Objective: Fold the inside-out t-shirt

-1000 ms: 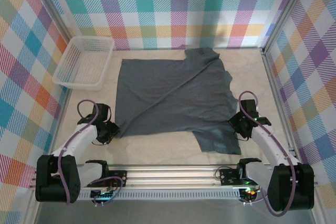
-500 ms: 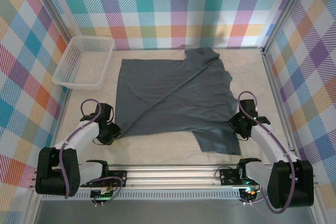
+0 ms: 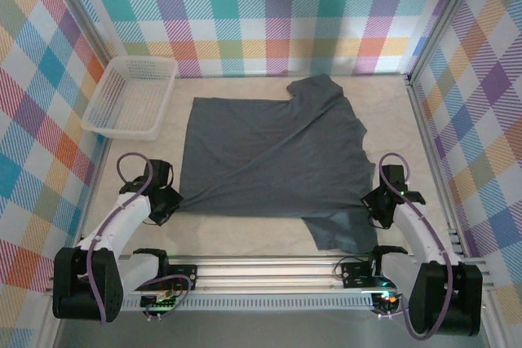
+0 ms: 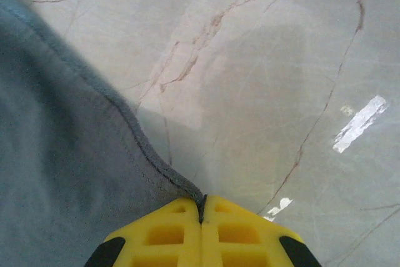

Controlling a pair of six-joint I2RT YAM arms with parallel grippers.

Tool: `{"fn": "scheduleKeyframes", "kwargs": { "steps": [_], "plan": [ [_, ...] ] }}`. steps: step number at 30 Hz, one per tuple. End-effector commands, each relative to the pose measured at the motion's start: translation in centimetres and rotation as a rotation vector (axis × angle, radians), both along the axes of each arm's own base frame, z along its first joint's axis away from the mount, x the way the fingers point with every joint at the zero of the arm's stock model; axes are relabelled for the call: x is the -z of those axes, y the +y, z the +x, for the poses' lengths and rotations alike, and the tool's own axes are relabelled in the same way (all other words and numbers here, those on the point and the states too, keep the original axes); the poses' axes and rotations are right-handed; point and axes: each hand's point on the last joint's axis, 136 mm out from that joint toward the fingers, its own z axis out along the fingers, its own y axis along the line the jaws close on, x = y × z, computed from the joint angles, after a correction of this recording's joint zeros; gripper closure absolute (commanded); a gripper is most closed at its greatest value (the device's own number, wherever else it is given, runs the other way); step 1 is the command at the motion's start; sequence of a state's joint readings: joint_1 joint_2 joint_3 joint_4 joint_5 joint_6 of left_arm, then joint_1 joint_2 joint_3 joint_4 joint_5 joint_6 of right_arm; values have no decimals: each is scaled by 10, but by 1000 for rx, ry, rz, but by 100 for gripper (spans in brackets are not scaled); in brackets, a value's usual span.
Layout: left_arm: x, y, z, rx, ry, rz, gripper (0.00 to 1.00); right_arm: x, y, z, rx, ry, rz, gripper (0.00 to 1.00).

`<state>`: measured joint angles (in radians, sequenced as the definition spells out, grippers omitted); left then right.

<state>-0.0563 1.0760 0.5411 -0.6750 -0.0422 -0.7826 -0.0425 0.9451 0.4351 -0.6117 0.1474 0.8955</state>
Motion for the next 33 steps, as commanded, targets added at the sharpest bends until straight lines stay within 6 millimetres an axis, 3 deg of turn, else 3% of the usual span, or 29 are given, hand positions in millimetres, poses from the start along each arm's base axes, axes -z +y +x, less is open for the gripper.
{"fn": "scheduleKeyframes", "kwargs": {
  "steps": [1, 4, 9, 16, 22, 26, 33],
  "plan": [
    [-5, -5, 4, 38, -36, -31, 100, -16, 2, 5, -41, -46, 1, 100],
    [-25, -17, 22, 81, -123, -82, 100, -39, 12, 20, -102, -111, 38, 100],
    [-55, -9, 53, 75, -182, -29, 100, -65, 10, 51, -124, -161, 19, 100],
    [-55, -6, 101, 75, -187, 5, 100, -60, 5, 87, -148, -136, -9, 100],
    [-54, -8, 125, 85, -198, 1, 100, -83, 3, 107, -155, -200, -24, 100],
    [-41, -2, 129, 70, -163, 34, 100, -73, 2, 117, -162, -176, -33, 100],
    [-11, -10, 143, 104, -125, 8, 100, -30, 1, 128, -211, -63, -40, 96]
  ]
}}
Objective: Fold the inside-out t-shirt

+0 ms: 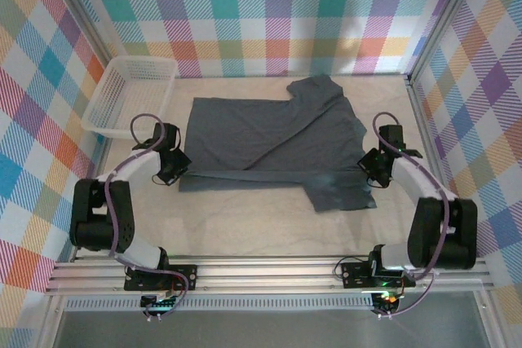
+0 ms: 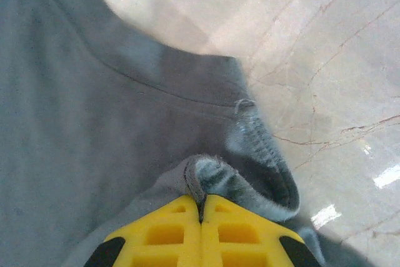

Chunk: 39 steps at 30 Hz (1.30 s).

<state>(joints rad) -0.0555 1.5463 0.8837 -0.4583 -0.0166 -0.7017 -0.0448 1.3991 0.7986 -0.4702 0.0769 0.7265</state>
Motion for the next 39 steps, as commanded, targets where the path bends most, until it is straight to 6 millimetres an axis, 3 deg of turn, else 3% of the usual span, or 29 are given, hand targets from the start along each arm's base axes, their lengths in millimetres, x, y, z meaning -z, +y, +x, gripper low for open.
{"fn": "scheduleKeyframes", "kwargs": {
  "steps": [1, 3, 5, 7, 9, 13, 16, 19, 21, 23, 25, 26, 30, 33, 35, 39],
  "plan": [
    [-3, 2, 17, 24, -41, 15, 97, 1, -6, 14, -38, 0, -41, 95],
    [-6, 4, 20, 37, -44, 30, 88, 1, -7, 12, -45, 17, -51, 88],
    [-16, 6, 22, 46, -63, 46, 75, -4, -9, 1, -36, 34, -58, 73],
    [-35, 6, 19, 59, -94, 51, 64, -11, -9, -19, -11, 32, -61, 63],
    [-57, 1, 12, 83, -145, 46, 60, -13, -9, -43, 21, 21, -52, 58],
    [-91, -37, -5, 252, -260, -21, 58, 7, 2, -94, 88, 43, 30, 52],
    [-96, -64, -23, 366, -258, -49, 58, 27, 6, -110, 76, 72, 49, 47],
    [-91, -83, -36, 447, -247, -39, 58, 38, 16, -99, -3, 85, 80, 48],
    [-84, -90, -40, 475, -245, -43, 58, 41, 24, -88, -43, 99, 121, 54],
    [-74, -92, -42, 479, -226, -50, 57, 43, 33, -80, -79, 98, 158, 70],
    [-65, -91, -44, 472, -198, -48, 57, 42, 41, -76, -108, 98, 191, 94],
    [-62, -91, -45, 469, -189, -48, 57, 39, 46, -76, -123, 97, 205, 100],
    [-61, -92, -45, 461, -197, -55, 57, 17, 68, -75, -173, 63, 262, 100],
    [-67, -93, -42, 468, -210, -51, 56, -8, 81, -59, -180, 18, 308, 100],
    [-69, -93, -41, 472, -213, -44, 56, -21, 82, -46, -183, -3, 304, 100],
    [-70, -93, -41, 466, -215, -44, 56, -22, 74, -33, -172, 5, 246, 100]
  ]
}}
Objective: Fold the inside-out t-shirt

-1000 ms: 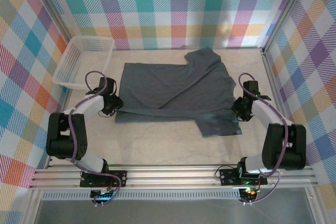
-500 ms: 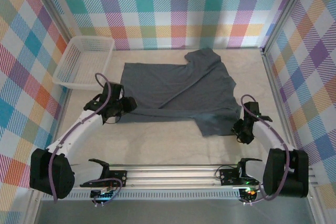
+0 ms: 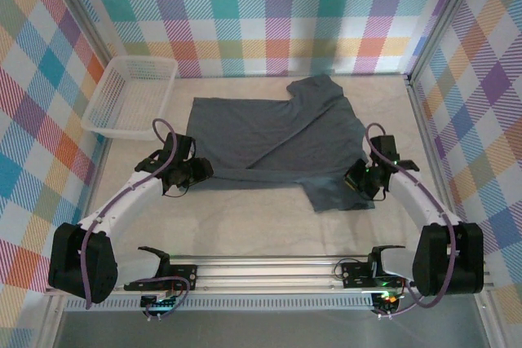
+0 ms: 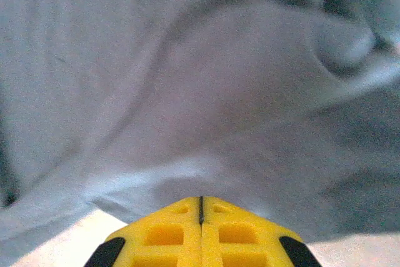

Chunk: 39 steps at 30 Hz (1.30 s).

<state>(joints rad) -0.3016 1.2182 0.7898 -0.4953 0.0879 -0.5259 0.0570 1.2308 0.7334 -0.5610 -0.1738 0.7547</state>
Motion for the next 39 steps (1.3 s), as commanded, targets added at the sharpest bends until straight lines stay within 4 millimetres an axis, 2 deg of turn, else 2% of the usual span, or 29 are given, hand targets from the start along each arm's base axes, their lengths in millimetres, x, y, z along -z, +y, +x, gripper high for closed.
{"fn": "scheduleKeyframes", "kwargs": {
  "steps": [1, 3, 5, 6, 10, 11, 15, 17, 20, 23, 26, 29, 32, 35, 36, 39],
  "plan": [
    [-8, -3, 0, 18, -20, 4, 56, -2, 1, 7, 6, 6, -3, 100],
    [-8, -5, -1, 24, -20, -7, 55, -3, -1, 9, -2, -1, -19, 100],
    [-8, -5, -2, 32, -16, -7, 54, 3, -9, 0, 2, 35, -63, 72],
    [-9, -5, -3, 32, -16, -4, 54, 7, -16, -8, 11, 59, -105, 62],
    [-12, -9, -9, 69, -22, -13, 50, 28, -41, -39, 81, 98, -203, 59],
    [-13, -13, -10, 92, -25, -31, 47, 31, -44, -43, 96, 95, -206, 59],
    [-14, -24, -20, 154, -43, -33, 33, 46, -60, -53, 135, 119, -261, 47],
    [-15, -29, -23, 184, -52, -17, 26, 53, -62, -53, 128, 133, -270, 46],
    [-16, -37, -28, 224, -67, -8, 19, 62, -54, -48, 99, 137, -230, 53],
    [-16, -40, -28, 241, -68, -4, 14, 68, -43, -46, 80, 151, -164, 74],
    [-15, -38, -27, 234, -61, 12, 10, 62, -35, -42, 66, 141, -119, 98],
    [-16, -37, -27, 232, -64, 15, 9, 41, -19, -33, 45, 80, -35, 100],
    [-21, -39, -27, 231, -76, 3, 6, 9, 6, -18, 38, 24, 91, 100],
    [-27, -43, -23, 233, -95, -21, 3, -24, 23, 14, 79, -53, 172, 100],
    [-28, -44, -21, 227, -99, -23, 3, -32, 22, 30, 123, -79, 180, 100],
    [-30, -48, -13, 226, -105, -29, 0, -43, 3, 78, 262, -130, 140, 100]
  ]
}}
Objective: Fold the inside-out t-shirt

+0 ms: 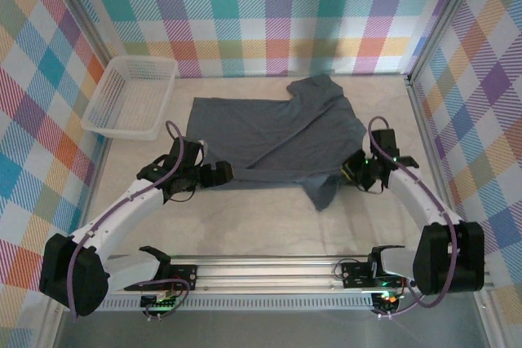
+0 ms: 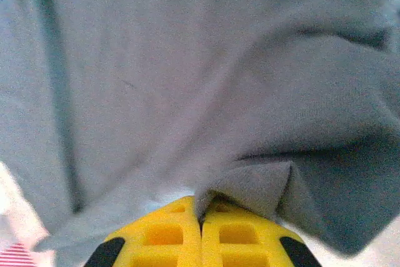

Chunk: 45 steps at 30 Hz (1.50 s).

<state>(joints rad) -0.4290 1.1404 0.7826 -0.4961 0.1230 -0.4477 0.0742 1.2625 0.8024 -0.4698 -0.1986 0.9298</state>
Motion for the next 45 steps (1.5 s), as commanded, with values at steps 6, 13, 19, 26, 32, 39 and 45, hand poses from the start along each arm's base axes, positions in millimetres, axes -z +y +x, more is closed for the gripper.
{"fn": "scheduleKeyframes", "kwargs": {
  "steps": [6, 13, 19, 26, 32, 39, 45],
  "plan": [
    [-11, -11, 22, 25, -23, 13, 0, -10, -56, 122, 236, -41, -109, 90],
    [5, -10, 36, 22, 9, 64, 0, 9, -54, 92, 88, -31, -187, 54],
    [39, 6, 91, -32, 58, 118, 71, 56, -62, 60, 70, -4, -207, 91],
    [108, 25, 117, -141, 243, 89, 100, 101, -73, 22, 123, 194, -118, 100],
    [148, 45, 40, -173, 393, 119, 100, 117, -77, -44, 143, 386, -74, 100],
    [112, 39, -42, -196, 307, 37, 100, 102, -74, -116, 226, 303, -96, 95],
    [30, 33, -6, -148, 45, 68, 62, 10, -59, -40, -67, -199, -262, 71]
  ]
}}
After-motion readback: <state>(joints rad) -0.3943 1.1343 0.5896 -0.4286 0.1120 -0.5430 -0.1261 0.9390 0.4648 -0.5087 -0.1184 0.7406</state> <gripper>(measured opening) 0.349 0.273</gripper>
